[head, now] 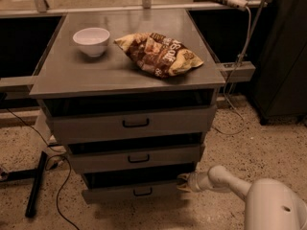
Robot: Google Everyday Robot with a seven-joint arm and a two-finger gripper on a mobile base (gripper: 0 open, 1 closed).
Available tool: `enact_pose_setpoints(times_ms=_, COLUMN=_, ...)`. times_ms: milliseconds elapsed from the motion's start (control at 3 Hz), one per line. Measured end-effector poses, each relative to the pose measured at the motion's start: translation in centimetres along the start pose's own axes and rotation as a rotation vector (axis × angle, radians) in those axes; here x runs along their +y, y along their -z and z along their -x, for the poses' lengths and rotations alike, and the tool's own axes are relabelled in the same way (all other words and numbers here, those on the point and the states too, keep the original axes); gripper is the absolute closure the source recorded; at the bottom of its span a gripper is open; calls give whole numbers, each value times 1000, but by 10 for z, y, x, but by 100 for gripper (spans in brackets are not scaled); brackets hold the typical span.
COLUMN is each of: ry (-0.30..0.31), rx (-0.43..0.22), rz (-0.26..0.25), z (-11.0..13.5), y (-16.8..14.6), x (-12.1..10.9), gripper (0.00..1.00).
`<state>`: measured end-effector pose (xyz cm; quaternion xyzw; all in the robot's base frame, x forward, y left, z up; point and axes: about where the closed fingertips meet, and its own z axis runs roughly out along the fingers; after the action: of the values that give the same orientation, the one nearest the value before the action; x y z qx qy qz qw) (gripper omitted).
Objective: Open bottom drawer
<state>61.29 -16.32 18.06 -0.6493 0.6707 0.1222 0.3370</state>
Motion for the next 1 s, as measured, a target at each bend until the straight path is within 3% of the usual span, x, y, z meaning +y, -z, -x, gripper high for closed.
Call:
enact_pose_setpoints(times_ms=333, ry=2, rx=0, rz=-2, z=2, y=2, x=-1, gripper=100)
enact_pose_setpoints(times_ms=667, ry=-7, rx=-2, rz=-2, z=2, y=8, x=12, gripper=100)
enact_pose_setpoints(times_ms=1000, ry=-7, rx=-2, rz=-2, z=2, y=8, x=12, gripper=82)
